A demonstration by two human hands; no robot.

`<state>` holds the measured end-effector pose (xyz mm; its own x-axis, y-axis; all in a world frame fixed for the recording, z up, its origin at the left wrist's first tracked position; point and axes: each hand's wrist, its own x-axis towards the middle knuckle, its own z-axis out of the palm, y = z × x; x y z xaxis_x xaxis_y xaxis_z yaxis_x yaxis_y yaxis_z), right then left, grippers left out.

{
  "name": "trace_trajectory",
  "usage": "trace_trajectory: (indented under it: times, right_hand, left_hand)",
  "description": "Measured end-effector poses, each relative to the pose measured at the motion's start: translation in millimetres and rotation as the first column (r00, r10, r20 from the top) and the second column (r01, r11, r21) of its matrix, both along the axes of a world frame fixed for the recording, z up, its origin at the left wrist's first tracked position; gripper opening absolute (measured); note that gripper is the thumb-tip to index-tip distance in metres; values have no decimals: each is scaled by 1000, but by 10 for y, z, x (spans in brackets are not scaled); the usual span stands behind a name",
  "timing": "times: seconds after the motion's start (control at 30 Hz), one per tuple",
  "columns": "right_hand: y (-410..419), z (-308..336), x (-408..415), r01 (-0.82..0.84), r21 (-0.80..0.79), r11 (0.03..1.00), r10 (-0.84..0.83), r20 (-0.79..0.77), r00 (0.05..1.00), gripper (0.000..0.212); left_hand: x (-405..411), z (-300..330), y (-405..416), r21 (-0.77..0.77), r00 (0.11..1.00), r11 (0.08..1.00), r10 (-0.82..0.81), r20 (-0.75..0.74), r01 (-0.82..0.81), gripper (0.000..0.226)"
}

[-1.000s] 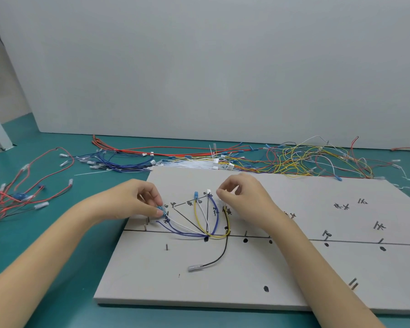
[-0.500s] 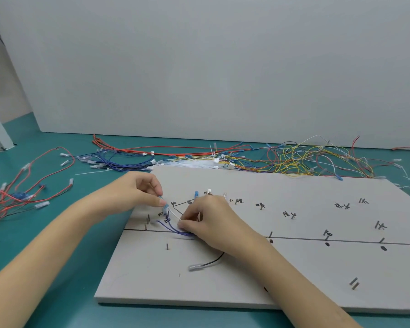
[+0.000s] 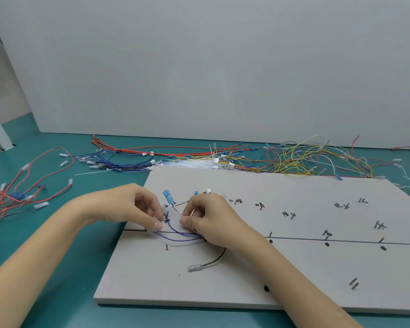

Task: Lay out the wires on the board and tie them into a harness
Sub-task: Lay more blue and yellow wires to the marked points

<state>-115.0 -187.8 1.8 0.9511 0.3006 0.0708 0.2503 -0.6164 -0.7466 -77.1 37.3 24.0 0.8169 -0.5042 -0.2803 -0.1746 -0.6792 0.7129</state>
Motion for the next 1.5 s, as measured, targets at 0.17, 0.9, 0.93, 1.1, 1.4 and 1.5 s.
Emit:
trace_trajectory:
  times: [0.17, 0.9, 0.93, 1.1, 1.4, 1.5]
  right_hand:
    - [-11, 10, -2, -10, 1, 1000, 10, -7, 1000, 12]
    - [-29, -8, 22, -73, 15, 997, 74, -20, 997, 15]
    - [-30, -5, 21, -76, 18, 997, 76, -24, 997, 14]
    - [-37, -4, 6, -83, 17, 996, 84, -14, 996, 8]
    - [-23, 13, -28, -112, -33, 993, 111, -19, 994, 7]
    - [-8, -2, -36, -93, -64, 994, 93, -2, 996, 8]
  left_hand:
    - [-42, 31, -17, -12, 998, 998, -63, -32, 63, 32]
    - [50, -49, -78, -225, 994, 970, 105, 44, -93, 23]
    - [57, -61, -88, -227, 991, 968, 118, 56, -103, 22]
    - [61, -85, -87, -167, 994, 981, 109, 25, -103, 15]
    - [101, -130, -123, -169, 968, 961, 237, 88, -220, 11]
    - [104, -145, -116, -166, 963, 962, 240, 120, -219, 11]
